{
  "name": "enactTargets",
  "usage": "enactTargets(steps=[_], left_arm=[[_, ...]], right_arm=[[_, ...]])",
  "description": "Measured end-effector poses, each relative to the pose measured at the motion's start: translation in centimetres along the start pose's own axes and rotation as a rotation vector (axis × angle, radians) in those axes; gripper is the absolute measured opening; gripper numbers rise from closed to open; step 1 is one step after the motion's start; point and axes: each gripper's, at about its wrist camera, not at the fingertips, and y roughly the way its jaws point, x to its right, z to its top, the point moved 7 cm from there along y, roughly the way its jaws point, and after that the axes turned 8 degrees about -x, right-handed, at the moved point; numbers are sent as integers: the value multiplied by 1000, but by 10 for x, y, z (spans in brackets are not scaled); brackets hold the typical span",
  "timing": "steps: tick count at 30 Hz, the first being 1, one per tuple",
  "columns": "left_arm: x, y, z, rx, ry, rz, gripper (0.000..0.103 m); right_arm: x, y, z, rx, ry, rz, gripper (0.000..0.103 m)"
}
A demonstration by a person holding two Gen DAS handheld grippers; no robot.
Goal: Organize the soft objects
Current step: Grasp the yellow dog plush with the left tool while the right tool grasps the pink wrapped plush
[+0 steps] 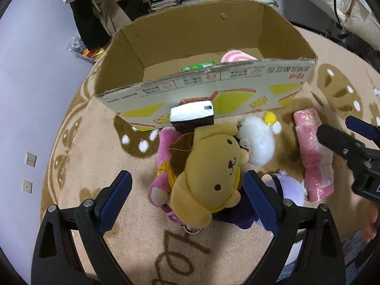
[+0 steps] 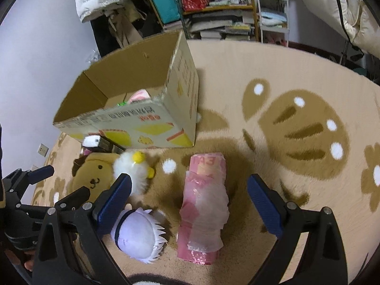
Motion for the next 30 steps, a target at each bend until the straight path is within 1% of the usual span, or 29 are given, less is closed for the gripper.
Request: enactTargets(steps=[8, 11, 14, 15, 16, 17, 18, 19, 20, 21, 22, 23, 24, 26, 28, 30], left_arm=[[12, 19, 4, -42, 39, 1, 94], [15, 30, 3, -75, 56, 20, 94], [18, 40, 2, -113, 68, 18, 94], [18, 42, 3, -115, 74, 39, 94], [18, 44, 3, -116, 77, 48, 94], [19, 46, 4, -118, 81, 54, 94], [19, 47, 4, -120, 83, 59, 92], [18, 49, 4, -119, 82, 66, 87], [17, 50, 4, -119, 84, 80, 86], [17, 50, 4, -118, 89, 89, 84], [16, 50, 3, -115, 90, 89, 82], [16, 49, 3, -108, 91, 90, 80], [16, 47, 3, -103, 91, 92, 77], [15, 44, 3, -97, 87, 87, 73], [14, 39, 2, -88, 73, 72, 69], [10, 34, 2, -81, 55, 45, 69]], right_arm=[[9, 25, -3, -69, 33, -12, 102], [14, 32, -6, -89, 52, -15, 102], [18, 38, -10, -110, 71, -29, 101], [18, 41, -12, -121, 72, -30, 95], [19, 44, -13, -136, 71, -31, 92], [20, 48, -16, -155, 70, -33, 86], [20, 50, -17, -164, 66, -38, 83], [20, 51, -17, -166, 61, -45, 83], [19, 52, -17, -168, 52, -52, 79], [18, 53, -18, -172, 45, -53, 73], [17, 54, -19, -177, 40, -54, 70], [16, 56, -19, -183, 31, -58, 65], [17, 57, -22, -186, 20, -65, 56], [13, 59, -23, -185, 3, -74, 47], [12, 57, -23, -179, 4, -61, 44], [10, 55, -22, -170, 1, -49, 40]])
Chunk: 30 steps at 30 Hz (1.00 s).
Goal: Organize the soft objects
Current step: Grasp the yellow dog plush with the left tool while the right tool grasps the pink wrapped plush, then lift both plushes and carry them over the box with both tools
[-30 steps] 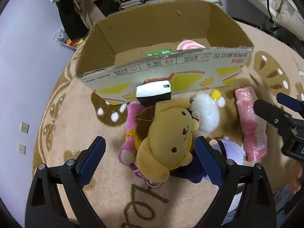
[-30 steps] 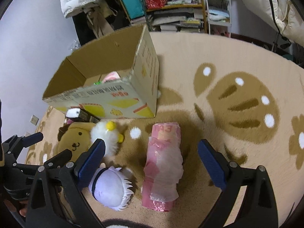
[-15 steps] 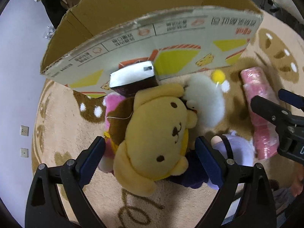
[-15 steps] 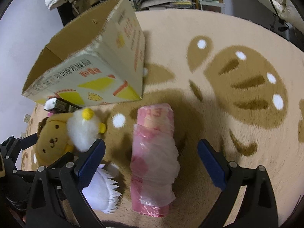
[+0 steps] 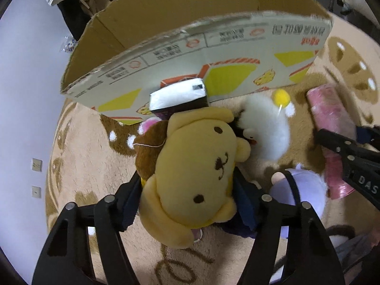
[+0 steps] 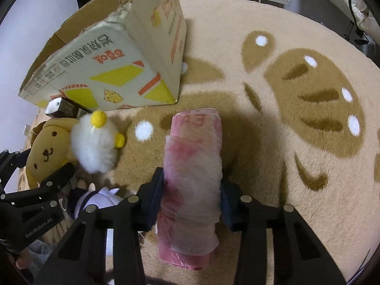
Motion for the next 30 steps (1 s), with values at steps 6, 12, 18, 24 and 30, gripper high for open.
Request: enactTargets(steps=[6, 12, 18, 24, 30], left_arm=[[-8, -17, -4, 52, -34, -63, 67], [-15, -30, -8, 90, -57, -73, 67], [-31, -47, -14, 137, -118, -87, 67], [-54, -75, -14, 250, -196, -103, 67], [-74, -103, -14, 348, -261, -107, 67]], right_arm=[[-12, -12, 2, 40, -34, 16, 23], [-20, -31, 1, 97, -58, 42, 20], [-32, -69, 2, 221, -87, 68, 19], [-40, -109, 3, 359, -128, 92, 19], [-49, -143, 11, 482, -165, 112, 19]])
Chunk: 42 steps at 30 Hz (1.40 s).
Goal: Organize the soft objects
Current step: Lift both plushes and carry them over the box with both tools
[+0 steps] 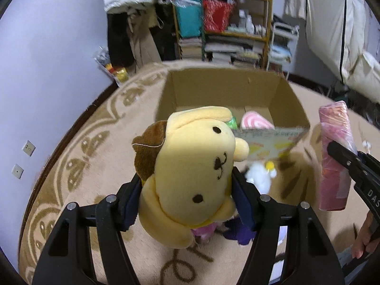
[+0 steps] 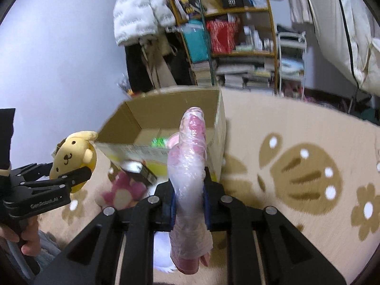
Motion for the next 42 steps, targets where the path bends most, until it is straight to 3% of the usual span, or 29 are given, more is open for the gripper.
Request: enactTargets(steps=[10, 18, 32, 42], left_arm=[[-16, -38, 26, 164, -35, -16, 67], [-24, -48, 44, 232, -50, -22, 67], [-22, -30, 80, 289, -36, -10, 67], [-23, -1, 88, 247, -38, -10, 68]], right_arm=[[-20, -24, 31, 132, -74, 2, 19], [-26, -18, 50, 185, -104, 2, 19], [-22, 5, 75, 234, -125, 10, 19], [-32, 26, 85, 238, -147, 62, 19]])
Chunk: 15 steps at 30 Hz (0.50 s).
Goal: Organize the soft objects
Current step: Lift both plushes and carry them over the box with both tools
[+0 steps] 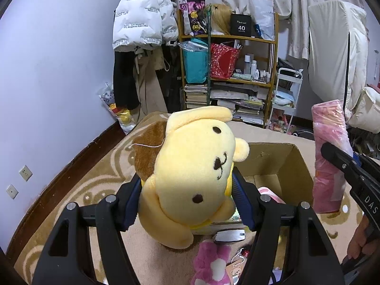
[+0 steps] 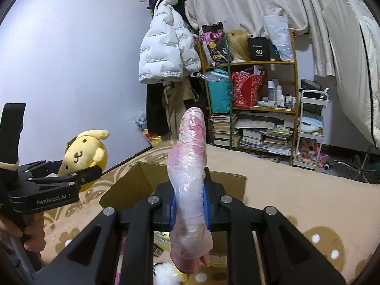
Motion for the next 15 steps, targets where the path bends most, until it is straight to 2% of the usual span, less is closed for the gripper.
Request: enactTargets(steps=[15], left_arm=[[2, 27, -3, -52, -14, -17, 68]], right_arm=[[9, 27, -3, -13, 15, 18, 19]])
